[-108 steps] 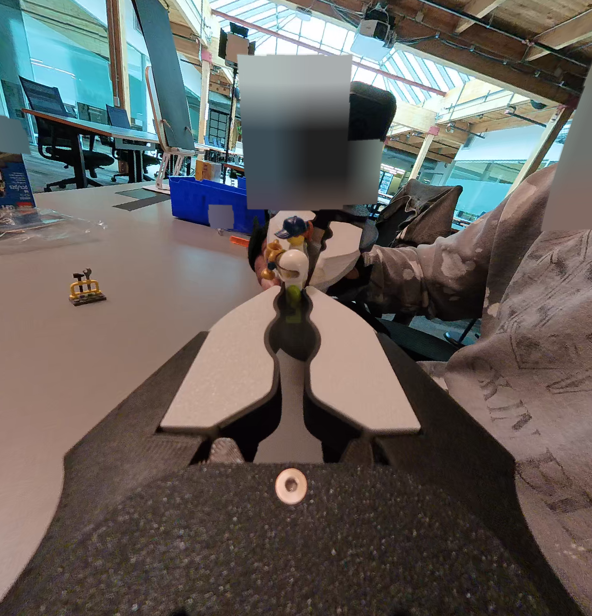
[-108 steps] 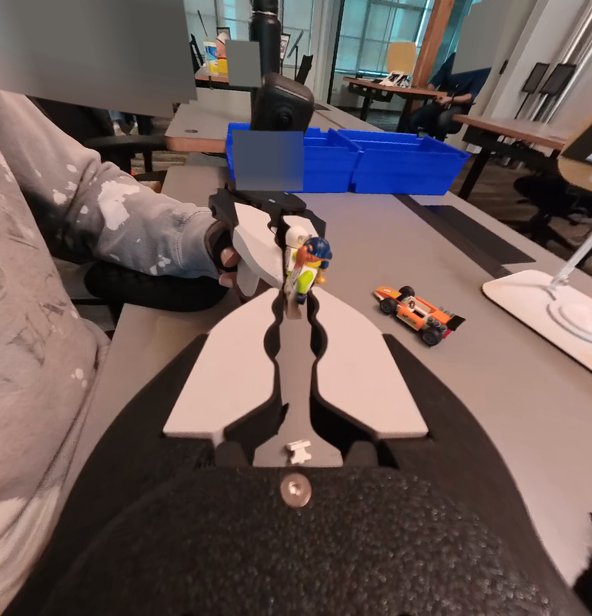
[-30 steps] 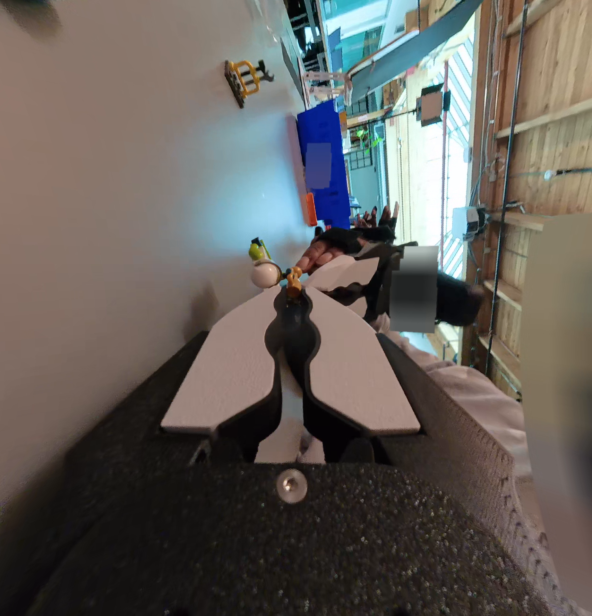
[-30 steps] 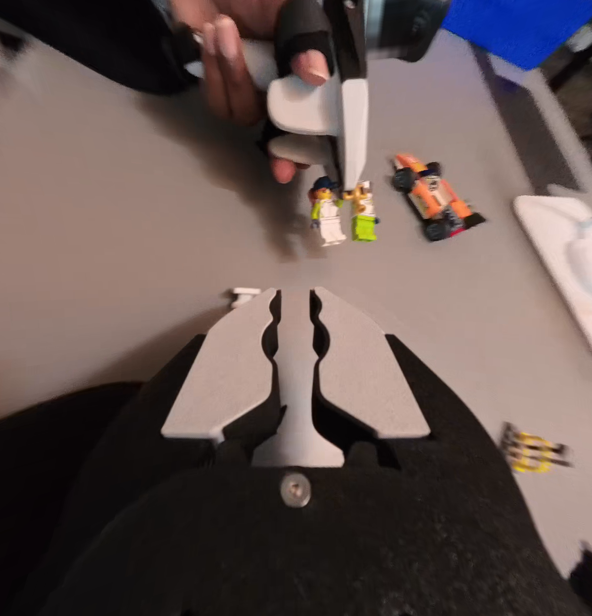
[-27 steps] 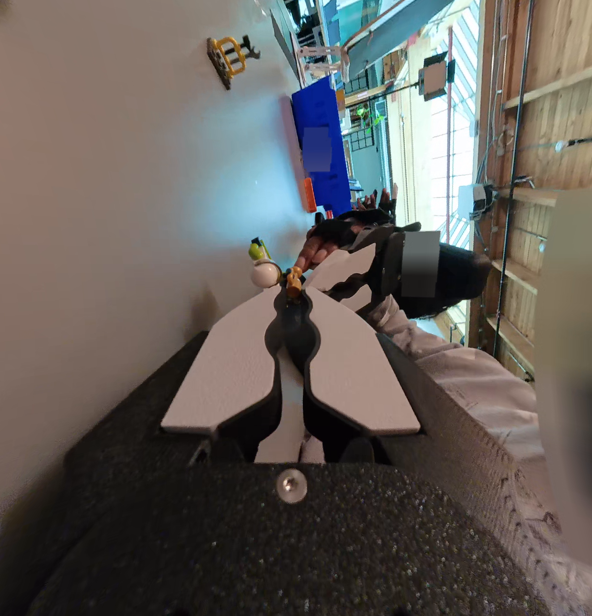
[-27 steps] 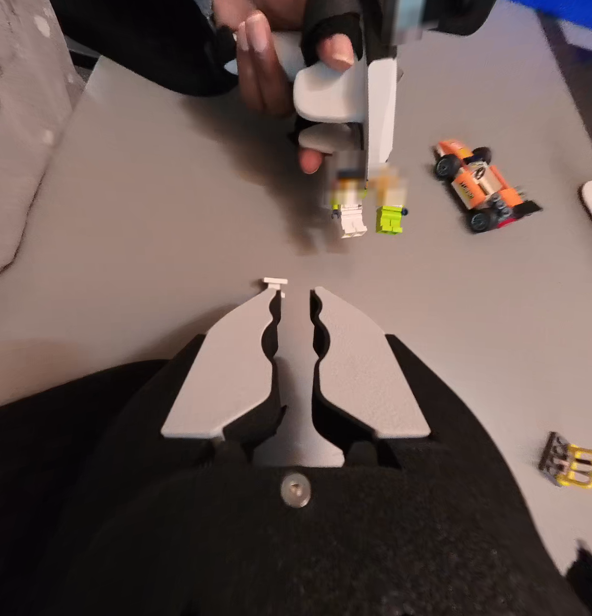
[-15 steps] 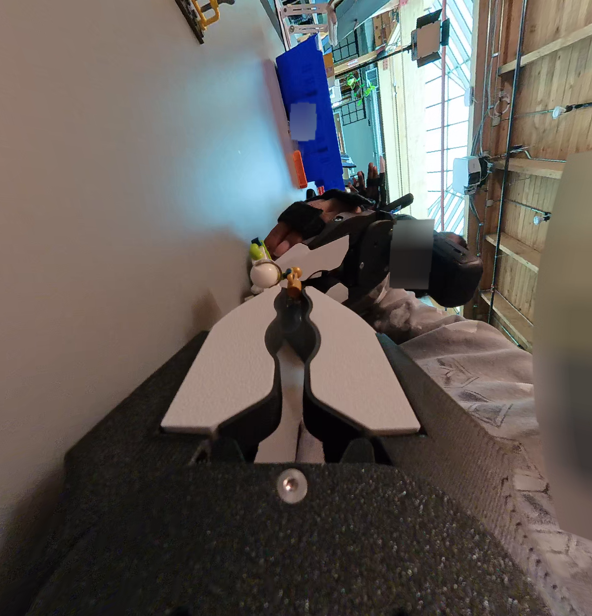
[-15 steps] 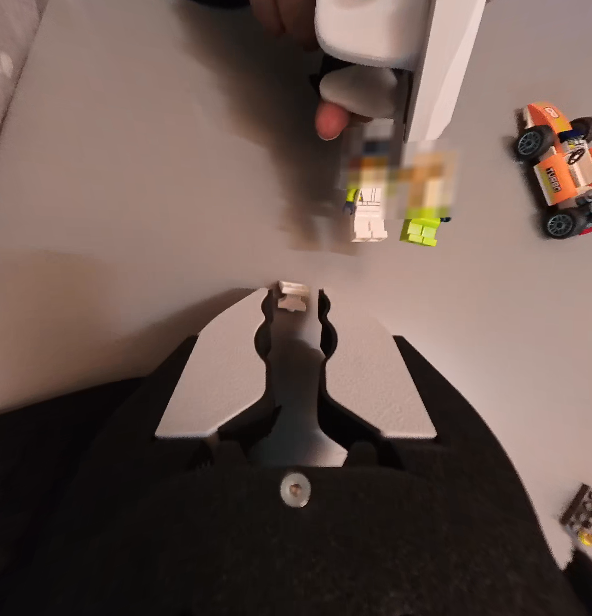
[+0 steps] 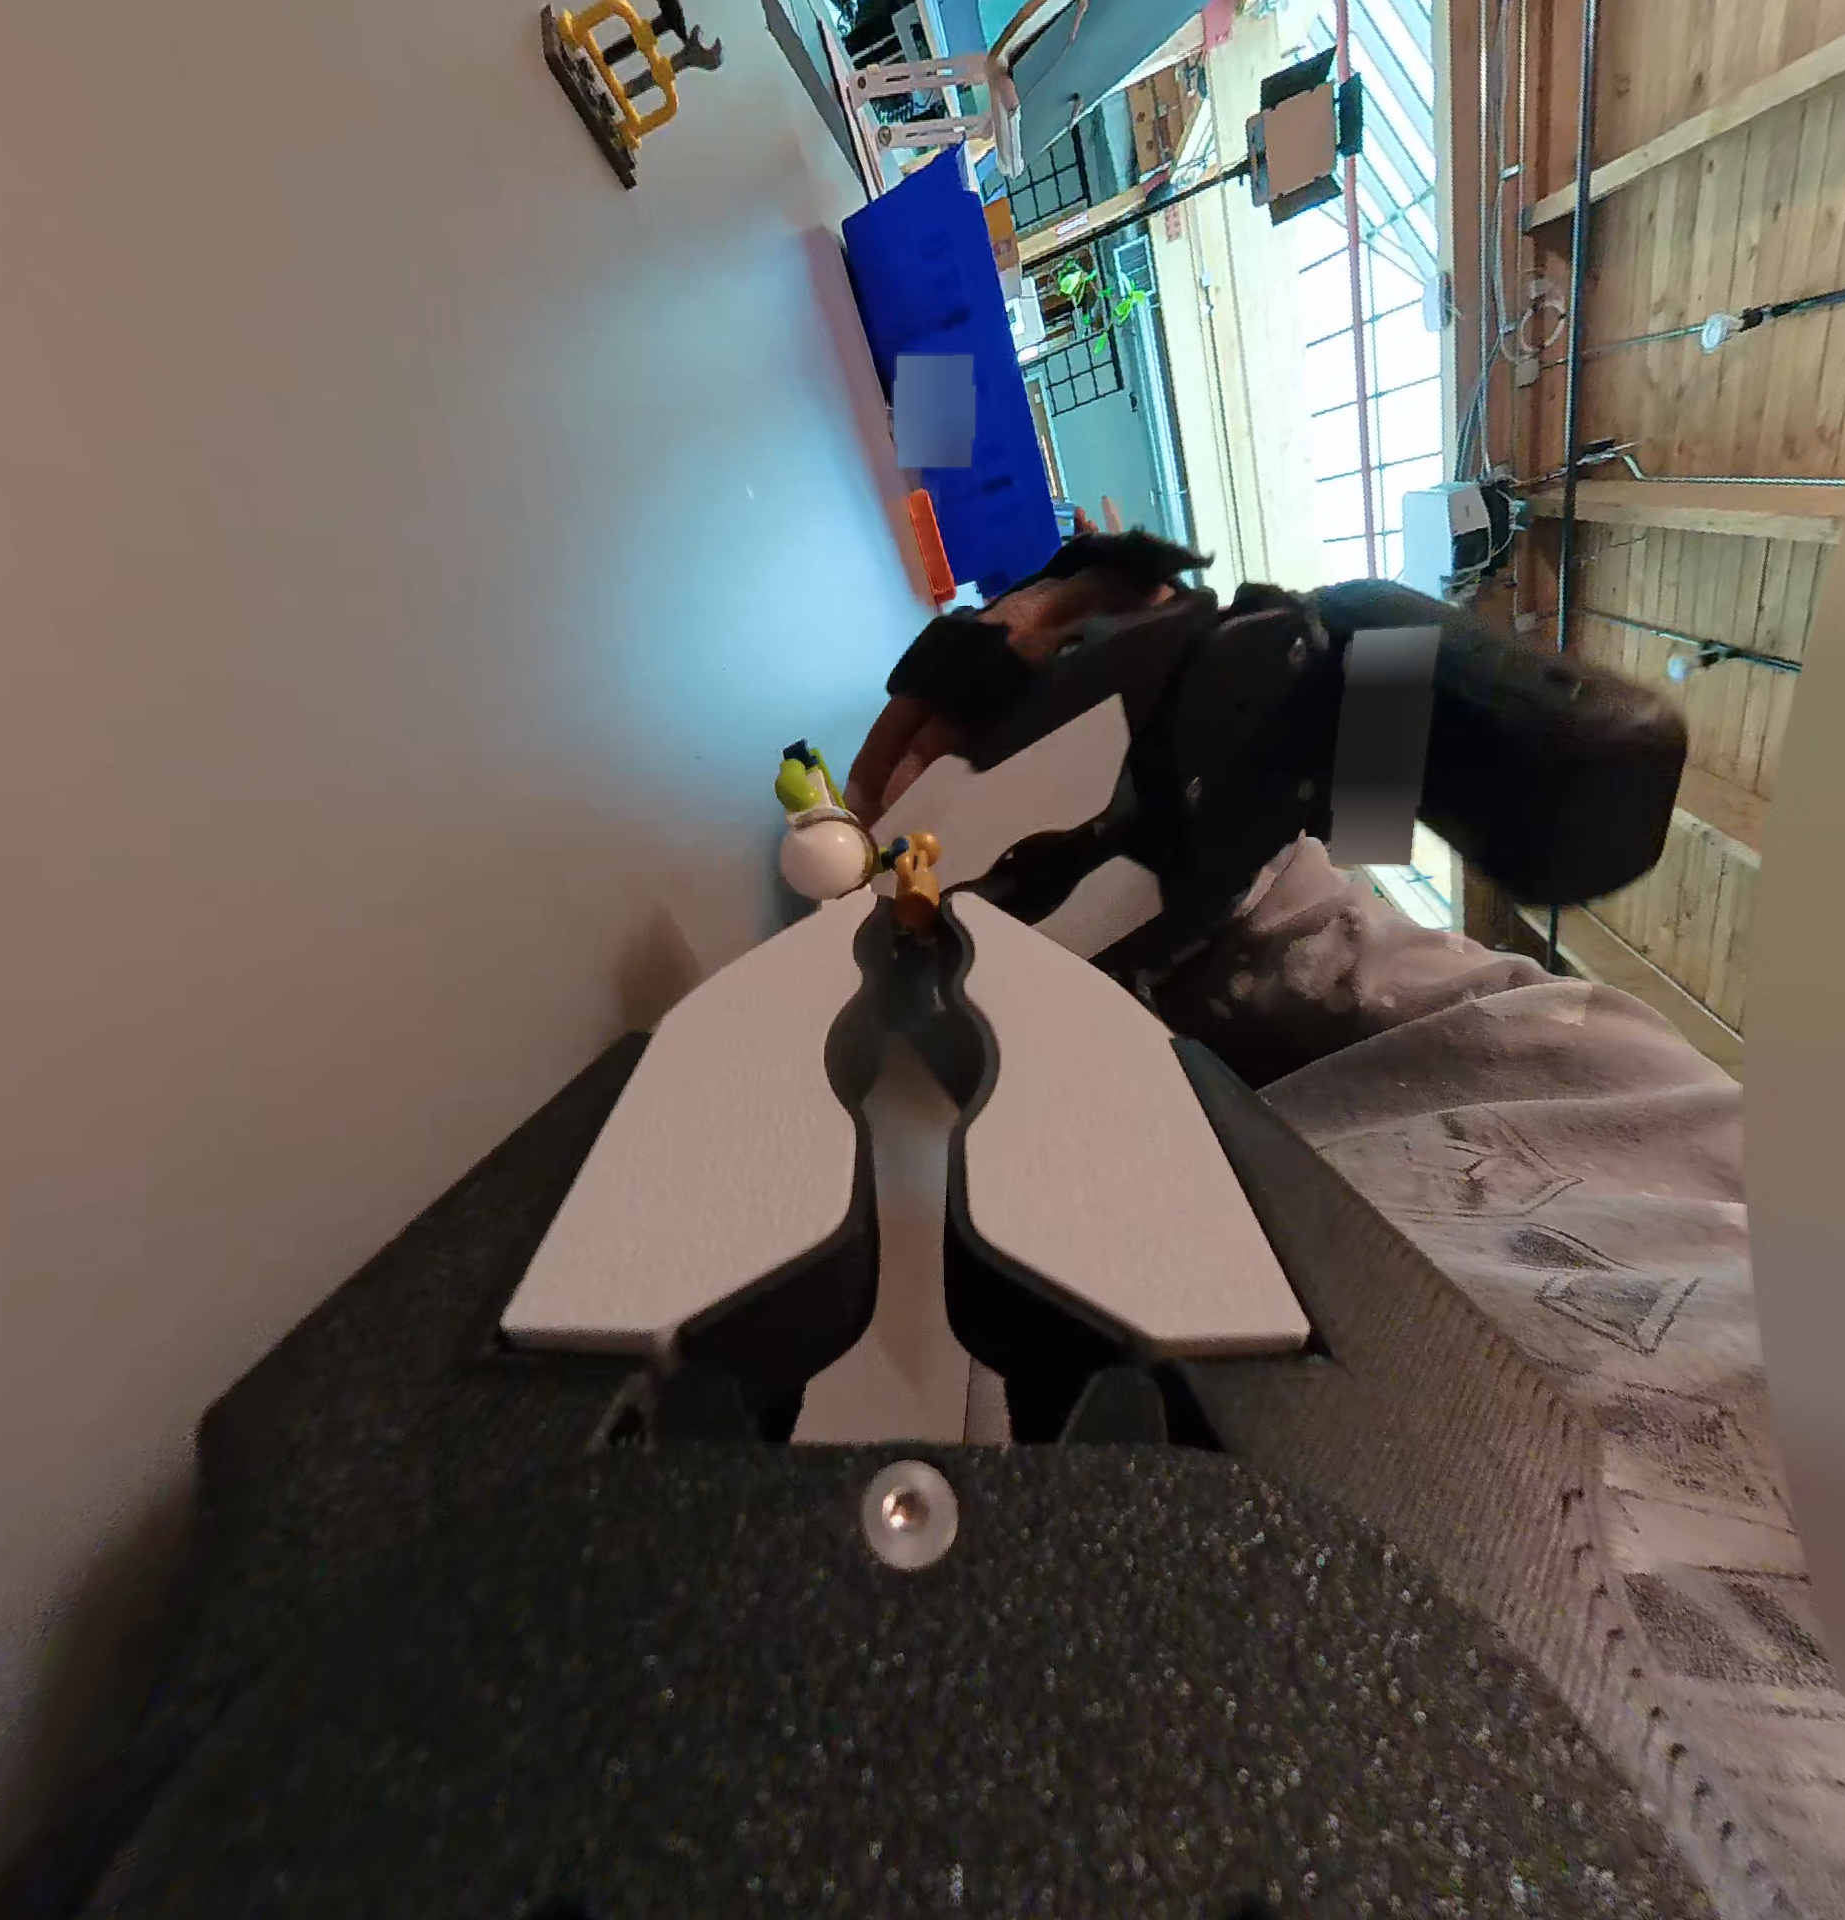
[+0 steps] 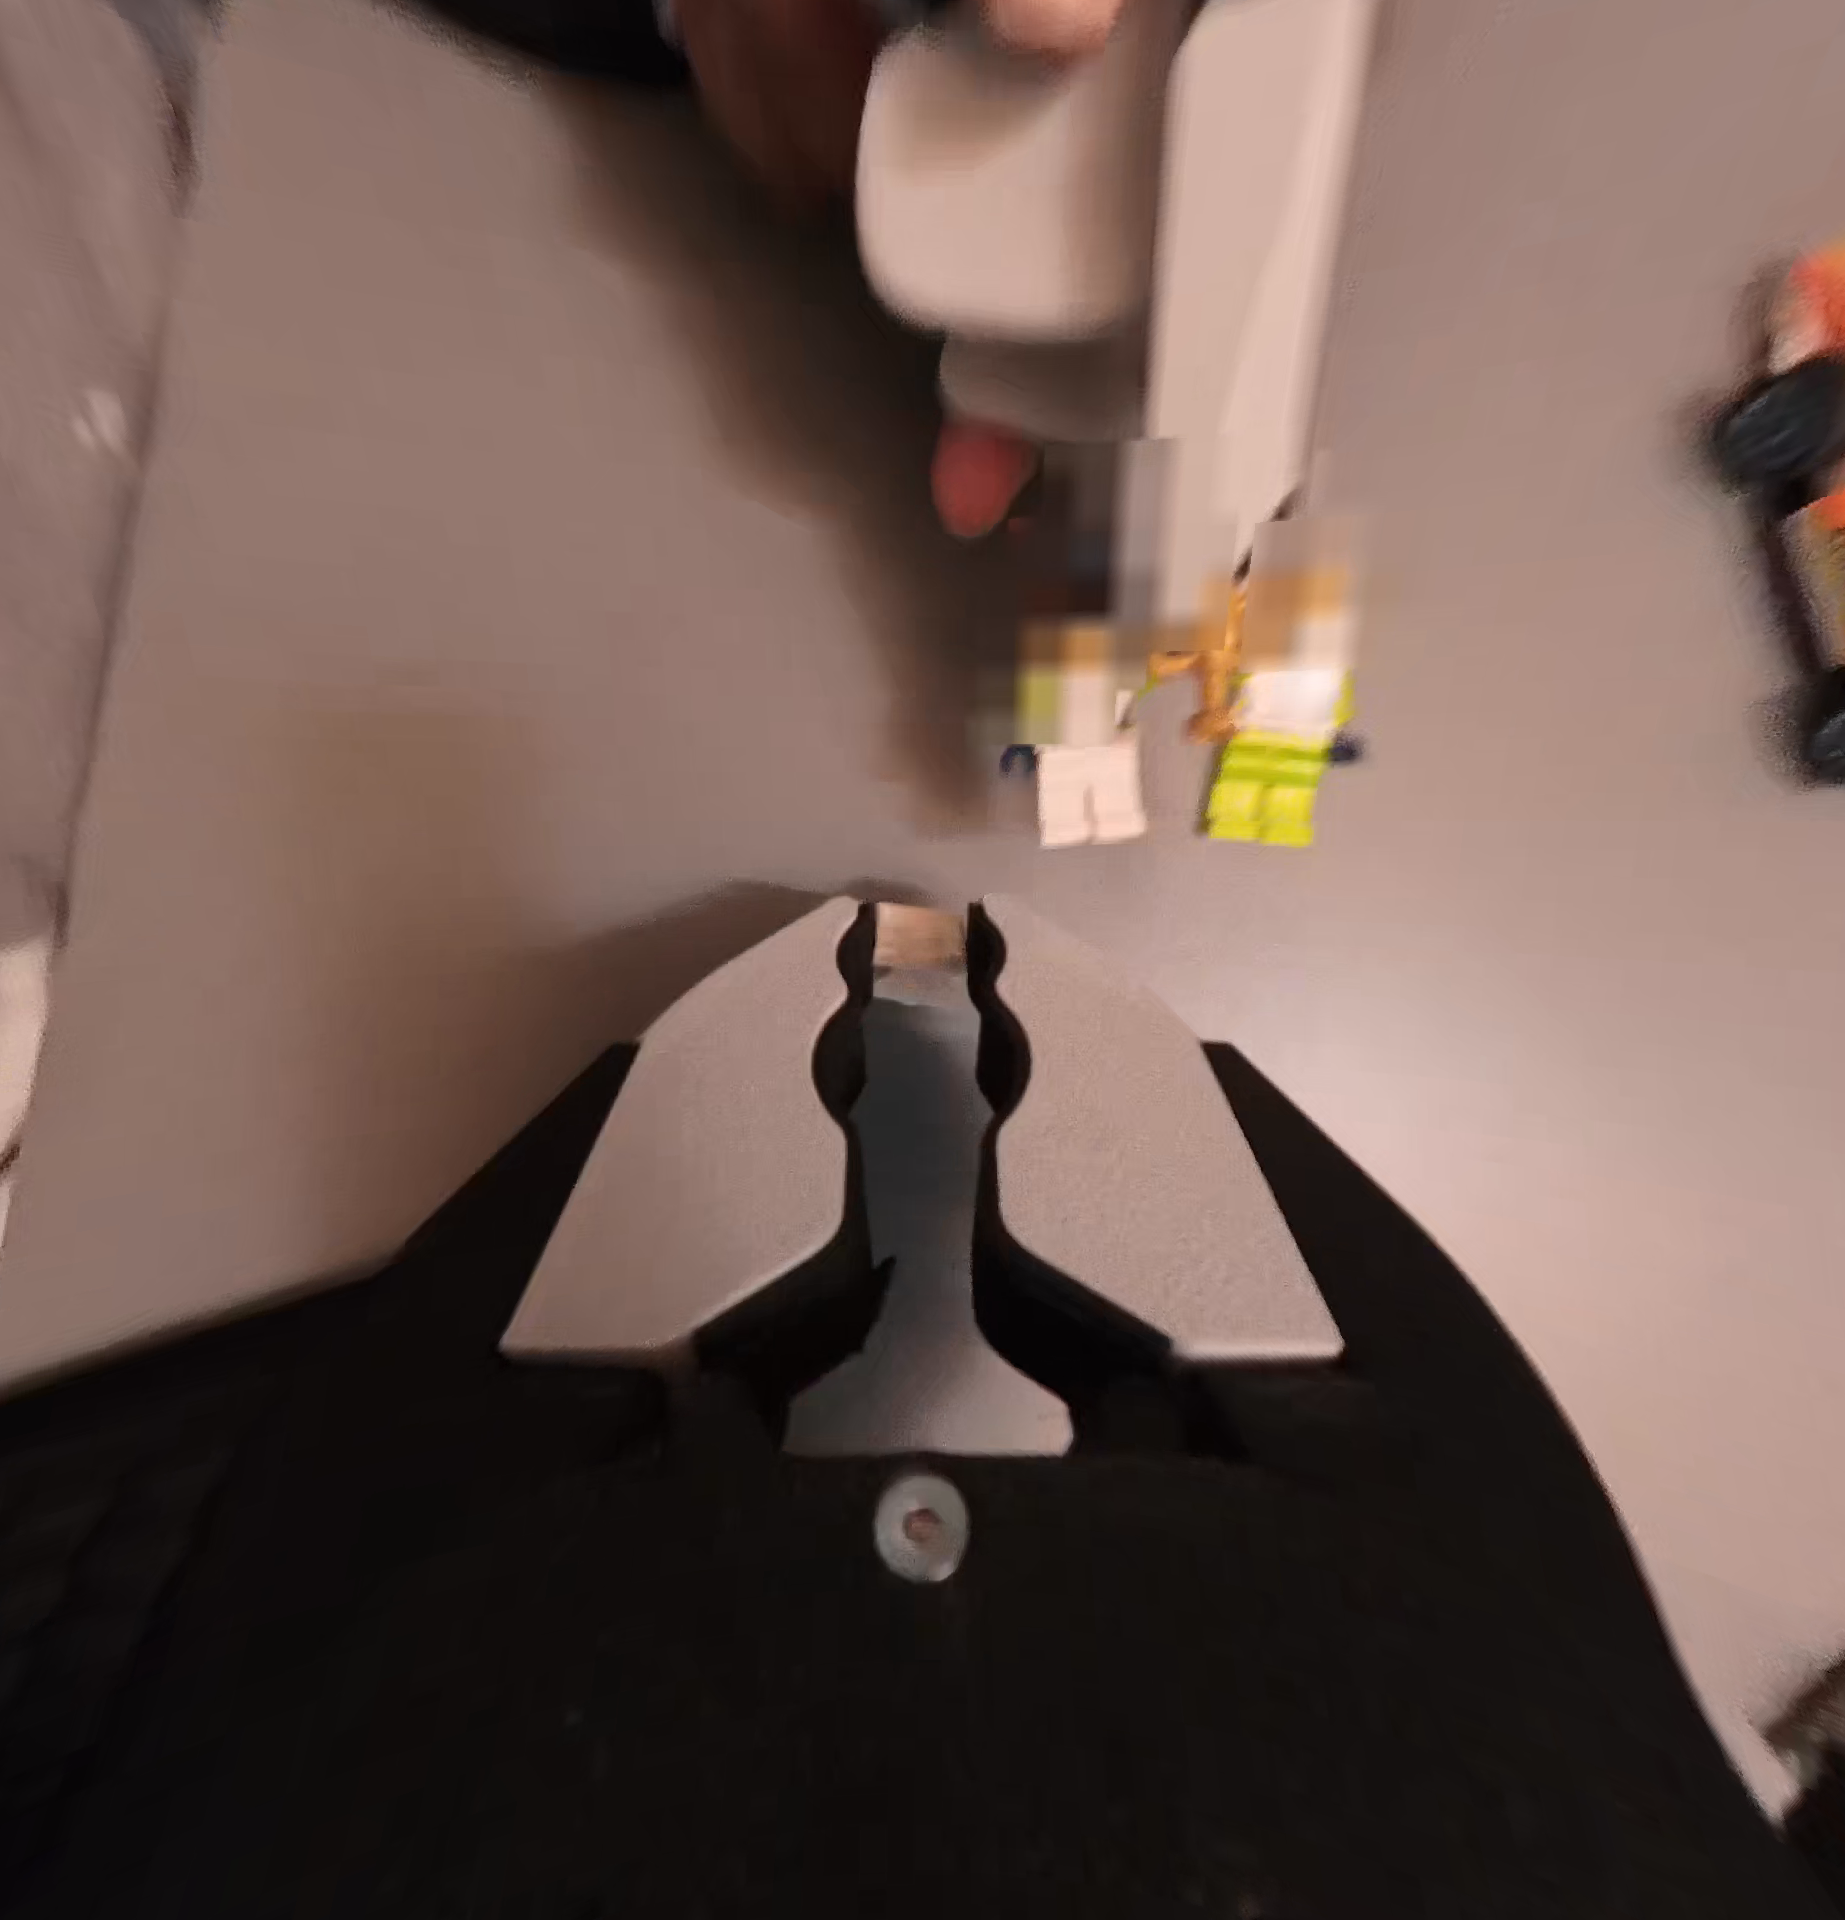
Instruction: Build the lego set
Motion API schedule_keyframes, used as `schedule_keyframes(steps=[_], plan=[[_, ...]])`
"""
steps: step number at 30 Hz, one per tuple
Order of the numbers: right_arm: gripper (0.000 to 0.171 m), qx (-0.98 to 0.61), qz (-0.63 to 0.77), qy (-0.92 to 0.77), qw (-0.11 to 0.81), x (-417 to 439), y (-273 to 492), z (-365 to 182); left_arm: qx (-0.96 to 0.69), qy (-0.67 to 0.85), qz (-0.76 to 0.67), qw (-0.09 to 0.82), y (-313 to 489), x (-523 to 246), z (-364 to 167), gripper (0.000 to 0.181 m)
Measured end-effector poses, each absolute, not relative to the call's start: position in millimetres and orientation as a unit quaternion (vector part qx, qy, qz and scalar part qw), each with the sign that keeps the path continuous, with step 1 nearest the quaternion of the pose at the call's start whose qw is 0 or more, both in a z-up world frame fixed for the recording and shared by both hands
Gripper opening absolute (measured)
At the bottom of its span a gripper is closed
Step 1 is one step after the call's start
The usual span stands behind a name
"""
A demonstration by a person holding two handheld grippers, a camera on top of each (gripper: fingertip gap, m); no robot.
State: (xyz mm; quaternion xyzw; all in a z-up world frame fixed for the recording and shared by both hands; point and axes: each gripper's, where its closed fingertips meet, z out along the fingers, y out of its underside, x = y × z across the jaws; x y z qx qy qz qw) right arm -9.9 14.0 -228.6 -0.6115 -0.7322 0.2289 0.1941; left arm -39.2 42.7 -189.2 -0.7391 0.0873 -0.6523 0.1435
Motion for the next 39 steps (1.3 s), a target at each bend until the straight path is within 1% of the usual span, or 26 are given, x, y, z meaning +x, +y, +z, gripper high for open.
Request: schedule_keyframes(steps=[4,6,8,14,17,19,23,27,33,37,38,39], plan=[[0.017,-0.577,0.383,-0.611,0.383,-24.5,37.5,-176.1,-0.734,0.08,-0.658,0.147,44.2,-44.9,-190.5,0.007],[0.017,-0.577,0.377,-0.581,0.432,-16.3,55.3,-176.4,-0.732,0.077,-0.66,0.146,44.9,-46.0,-191.7,0.007],[0.017,-0.592,0.321,-0.589,0.447,-4.0,72.3,-195.6,-0.732,0.076,-0.661,0.144,45.0,-45.6,-191.9,0.007],[0.017,-0.631,0.271,-0.613,0.391,37.4,83.4,-222.1,-0.734,0.081,-0.657,0.15,44.7,-46.1,-190.3,0.007],[0.026,-0.648,0.264,-0.615,0.363,60.2,82.9,-222.3,-0.734,0.076,-0.658,0.15,46.1,-46.2,-192.0,0.007],[0.027,-0.663,0.262,-0.607,0.351,76.0,83.6,-219.8,-0.733,0.075,-0.66,0.148,46.0,-45.0,-192.6,0.007],[0.023,-0.685,0.244,-0.612,0.312,96.7,76.8,-218.5,-0.733,0.081,-0.659,0.146,45.5,-41.9,-194.0,0.007],[0.022,-0.675,0.211,-0.651,0.276,104.5,63.6,-219.5,-0.73,0.085,-0.663,0.143,44.5,-39.6,-192.9,0.007],[0.02,-0.676,0.17,-0.671,0.251,119.3,66.3,-228.1,-0.727,0.086,-0.666,0.144,41.9,-39.3,-191.5,0.007],[0.019,-0.685,0.147,-0.662,0.265,114.3,69.7,-239.7,-0.725,0.088,-0.668,0.143,40.0,-36.9,-190.8,0.007],[0.015,-0.692,0.141,-0.654,0.27,113.4,72.4,-241.9,-0.725,0.089,-0.668,0.142,39.9,-36.4,-190.9,0.007],[0.006,-0.706,0.135,-0.64,0.27,112.9,74.7,-242.7,-0.725,0.089,-0.668,0.141,39.8,-36.0,-190.9,0.007]])
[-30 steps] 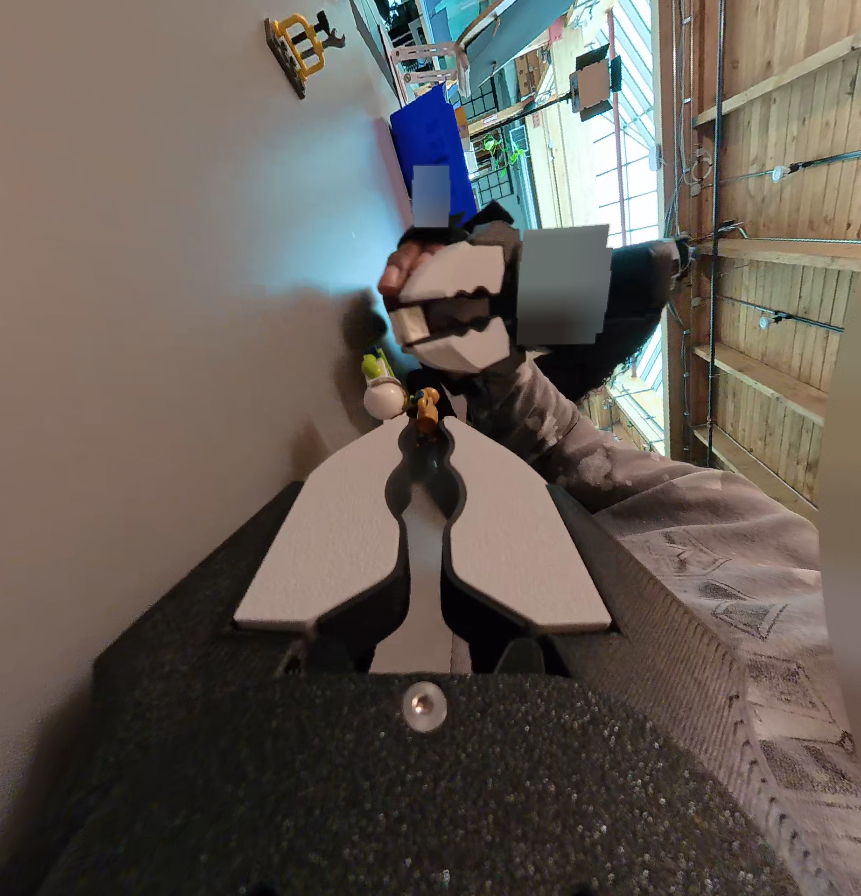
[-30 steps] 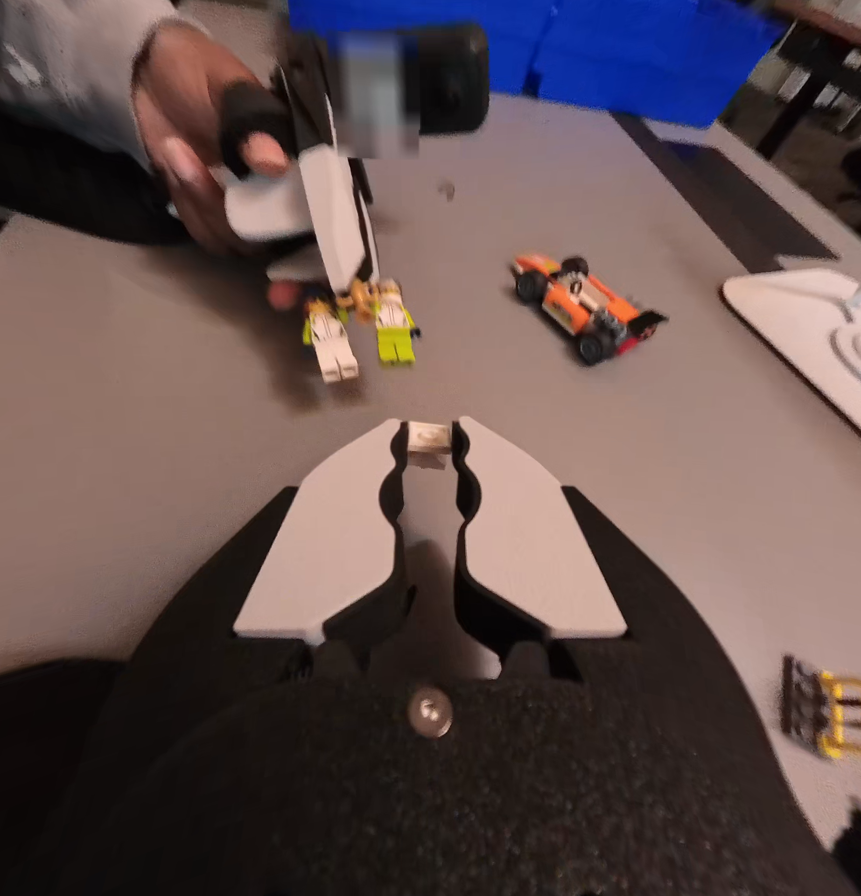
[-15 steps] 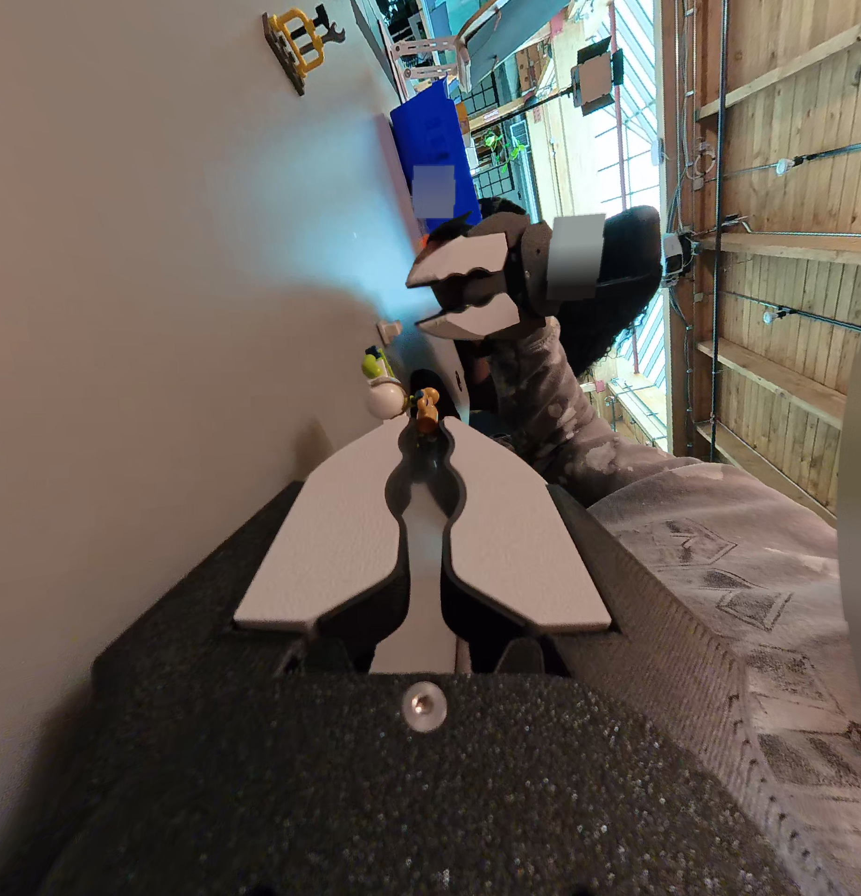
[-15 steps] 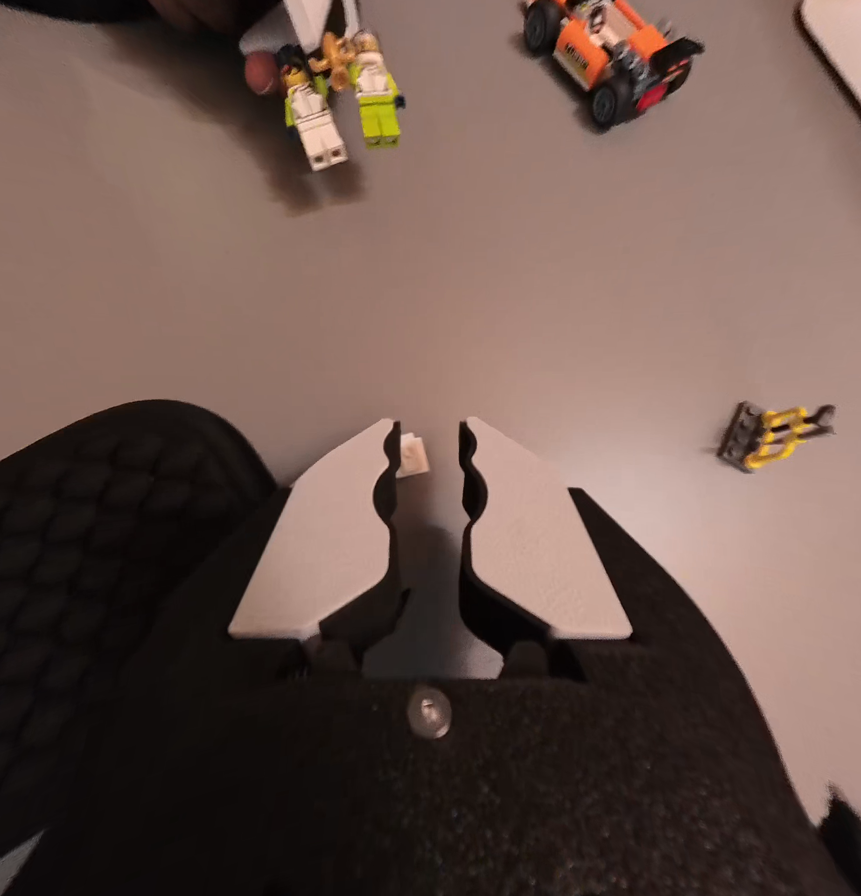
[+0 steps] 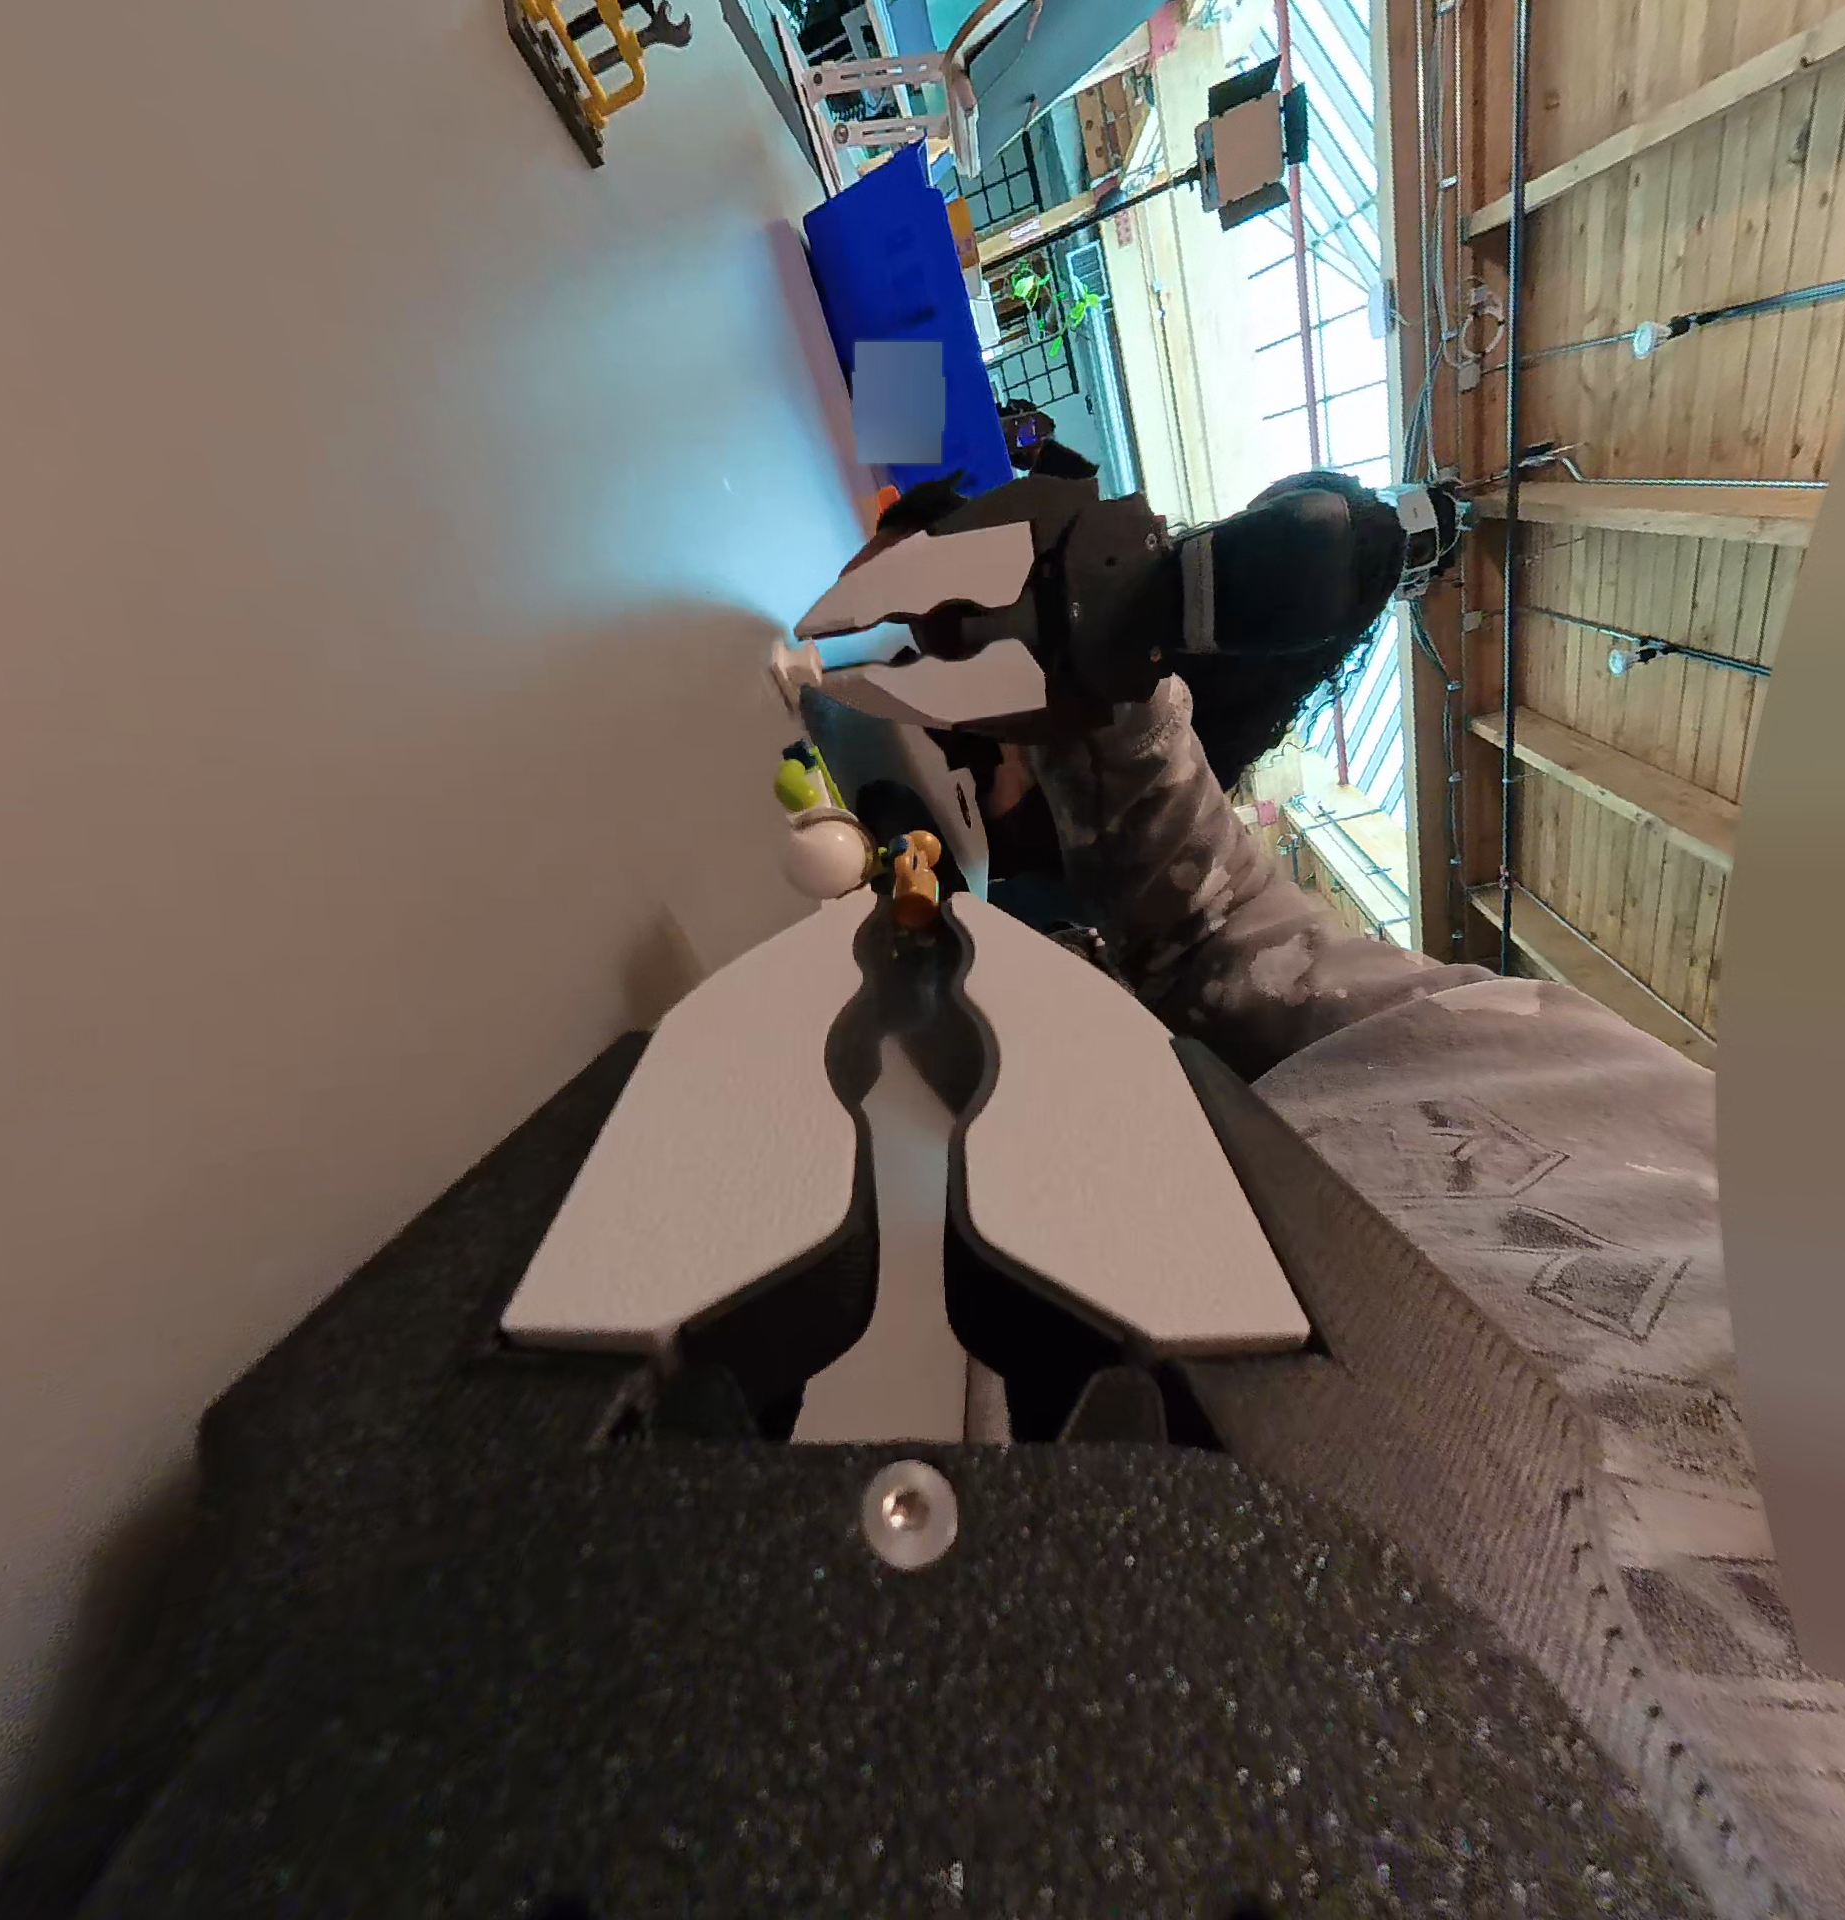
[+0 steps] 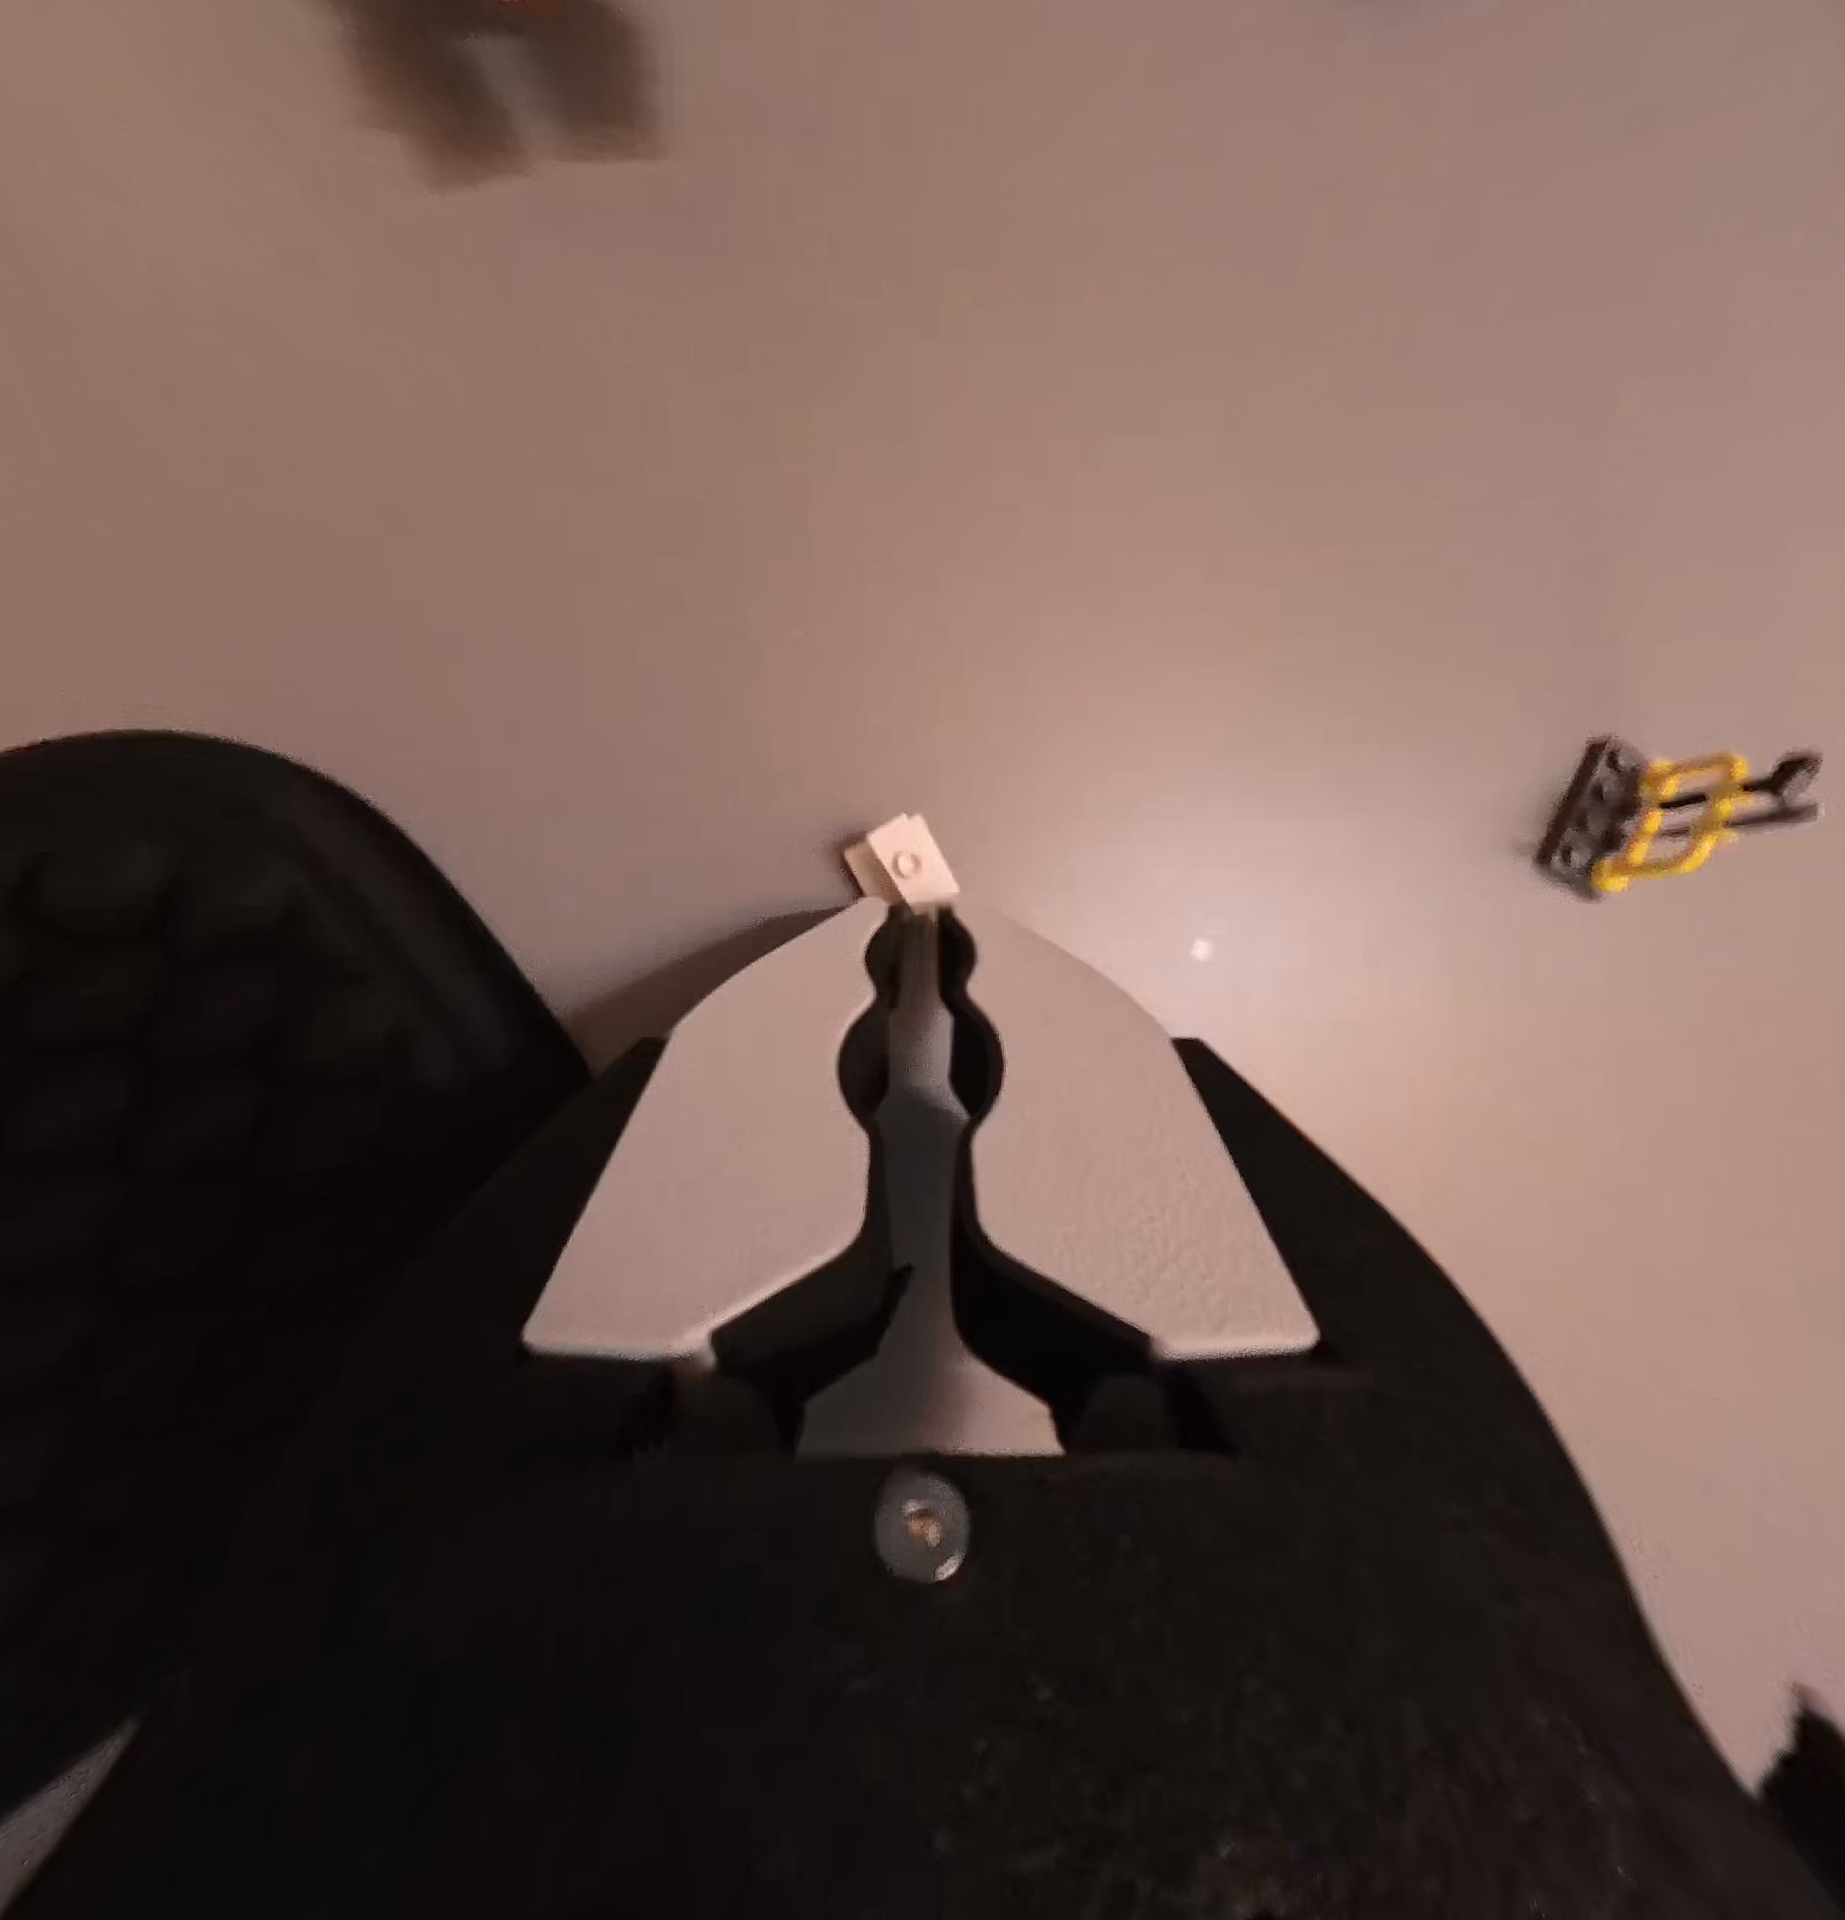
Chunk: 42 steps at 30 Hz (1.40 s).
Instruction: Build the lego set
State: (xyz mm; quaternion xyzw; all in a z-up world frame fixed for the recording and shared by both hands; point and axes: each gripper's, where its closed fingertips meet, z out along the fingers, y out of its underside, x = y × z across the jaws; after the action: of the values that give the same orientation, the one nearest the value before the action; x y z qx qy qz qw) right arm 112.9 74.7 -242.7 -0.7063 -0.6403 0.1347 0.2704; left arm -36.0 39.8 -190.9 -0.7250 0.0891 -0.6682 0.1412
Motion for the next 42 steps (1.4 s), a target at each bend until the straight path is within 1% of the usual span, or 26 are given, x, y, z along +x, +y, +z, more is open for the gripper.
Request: schedule_keyframes(steps=[1,3,5,7,9,15,20,23,27,31,33,35,37,38,42], plan=[[0.0,-0.725,0.124,-0.624,0.264,113.7,76.3,-243.6,-0.725,0.09,-0.668,0.141,39.6,-35.7,-190.9,0.007],[0.0,-0.784,0.113,-0.559,0.246,110.8,74.9,-242.8,-0.725,0.093,-0.667,0.141,38.8,-35.6,-190.6,0.007],[0.012,-0.814,0.191,-0.506,0.214,87.2,47.6,-233.9,-0.726,0.093,-0.667,0.144,39.4,-36.2,-191.5,0.007],[0.017,-0.819,0.221,-0.485,0.212,76.8,33.5,-226.5,-0.723,0.088,-0.67,0.141,40.7,-36.3,-192.5,0.007],[0.018,-0.815,0.239,-0.479,0.22,78.0,30.1,-221.1,-0.721,0.088,-0.673,0.138,40.9,-35.7,-192.9,0.007],[0.016,-0.764,0.193,-0.549,0.277,83.4,49.3,-231.3,-0.719,0.098,-0.674,0.135,37.9,-31.9,-192.0,0.007],[0.009,-0.74,0.205,-0.582,0.267,55.9,48.1,-236.8,-0.721,0.099,-0.67,0.144,37.0,-34.1,-191.1,0.007],[0.011,-0.719,0.225,-0.593,0.284,39.7,38.3,-224.1,-0.721,0.091,-0.671,0.146,38.5,-36.8,-192.1,0.007],[0.015,-0.717,0.21,-0.595,0.297,52.4,48.5,-222.6,-0.717,0.094,-0.676,0.142,38.9,-35.7,-191.0,0.007],[0.023,-0.706,0.192,-0.615,0.295,50.9,49.6,-236.6,-0.714,0.104,-0.678,0.139,37.4,-32.1,-189.7,0.007],[0.024,-0.7,0.182,-0.628,0.289,50.2,50.8,-244.9,-0.714,0.106,-0.677,0.14,36.0,-32.1,-189.8,0.007],[0.024,-0.697,0.196,-0.628,0.285,44.8,51.1,-244.9,-0.715,0.104,-0.677,0.14,35.0,-32.9,-190.4,0.007],[0.017,-0.691,0.194,-0.639,0.278,40.9,52.5,-245.5,-0.714,0.102,-0.678,0.141,35.4,-33.2,-190.1,0.007],[0.017,-0.689,0.195,-0.644,0.27,39.7,52.2,-245.8,-0.714,0.102,-0.678,0.142,35.5,-33.1,-190.0,0.007],[0.017,-0.691,0.155,-0.675,0.208,45.9,55.0,-241.8,-0.722,0.112,-0.669,0.139,33.1,-30.7,-193.3,0.007]])
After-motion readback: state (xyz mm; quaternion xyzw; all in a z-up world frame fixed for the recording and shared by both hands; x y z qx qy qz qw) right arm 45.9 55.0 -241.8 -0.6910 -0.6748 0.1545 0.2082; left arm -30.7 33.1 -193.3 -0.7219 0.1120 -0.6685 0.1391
